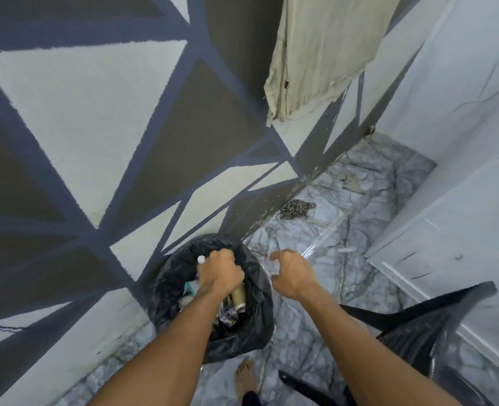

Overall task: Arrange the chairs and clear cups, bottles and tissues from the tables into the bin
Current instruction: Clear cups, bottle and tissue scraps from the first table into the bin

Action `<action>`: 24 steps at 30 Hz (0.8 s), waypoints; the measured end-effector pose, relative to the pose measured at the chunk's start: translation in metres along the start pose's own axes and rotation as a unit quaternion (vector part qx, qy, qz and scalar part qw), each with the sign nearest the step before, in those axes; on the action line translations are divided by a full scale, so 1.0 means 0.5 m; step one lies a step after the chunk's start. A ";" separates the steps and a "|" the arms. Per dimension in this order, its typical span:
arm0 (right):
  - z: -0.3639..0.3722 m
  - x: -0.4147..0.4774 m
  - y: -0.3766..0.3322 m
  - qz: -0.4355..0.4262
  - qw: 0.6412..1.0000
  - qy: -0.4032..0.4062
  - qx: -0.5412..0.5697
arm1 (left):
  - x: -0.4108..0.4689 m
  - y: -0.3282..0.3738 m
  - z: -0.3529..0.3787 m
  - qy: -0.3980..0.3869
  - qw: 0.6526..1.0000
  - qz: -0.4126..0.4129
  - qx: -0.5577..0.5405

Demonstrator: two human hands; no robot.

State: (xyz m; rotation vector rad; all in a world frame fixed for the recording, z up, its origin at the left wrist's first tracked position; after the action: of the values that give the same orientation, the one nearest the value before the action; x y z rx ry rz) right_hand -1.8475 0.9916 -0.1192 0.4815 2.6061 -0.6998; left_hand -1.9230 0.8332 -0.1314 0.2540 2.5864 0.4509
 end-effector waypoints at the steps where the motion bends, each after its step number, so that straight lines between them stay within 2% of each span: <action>1: -0.018 -0.014 0.018 0.009 1.000 0.012 0.010 | -0.001 0.038 0.001 0.001 1.000 0.030 -0.001; 6: -0.143 -0.136 0.153 0.062 0.987 0.135 0.061 | -0.054 0.296 0.023 0.017 0.976 0.216 -0.018; 11: -0.204 -0.395 0.355 0.155 0.945 0.262 0.121 | -0.257 0.571 0.127 -0.015 0.915 0.403 -0.026; 16: -0.130 -0.697 0.533 0.258 0.893 0.325 0.176 | -0.528 0.709 0.310 -0.113 0.854 0.508 0.024; 20: -0.028 -0.955 0.657 0.343 0.854 0.337 0.201 | -0.758 0.761 0.476 -0.202 0.791 0.572 0.076; 24: 0.065 -1.165 0.745 0.419 0.797 0.365 0.238 | -0.937 0.799 0.621 -0.253 0.736 0.618 0.113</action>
State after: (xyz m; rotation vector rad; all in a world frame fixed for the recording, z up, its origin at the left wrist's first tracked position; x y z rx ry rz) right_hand -1.1800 1.1492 -0.0271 2.2658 2.3244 -0.9343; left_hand -1.3265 1.1651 -0.0345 1.9160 1.5755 0.3830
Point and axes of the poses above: each hand's wrist, its own x-axis towards the middle knuckle, its own z-axis out of the palm, y = z × x, the point moved 4 cm from there along x, towards the middle knuckle, and after that the axes turned 6 degrees about -y, right-handed, at the moved point
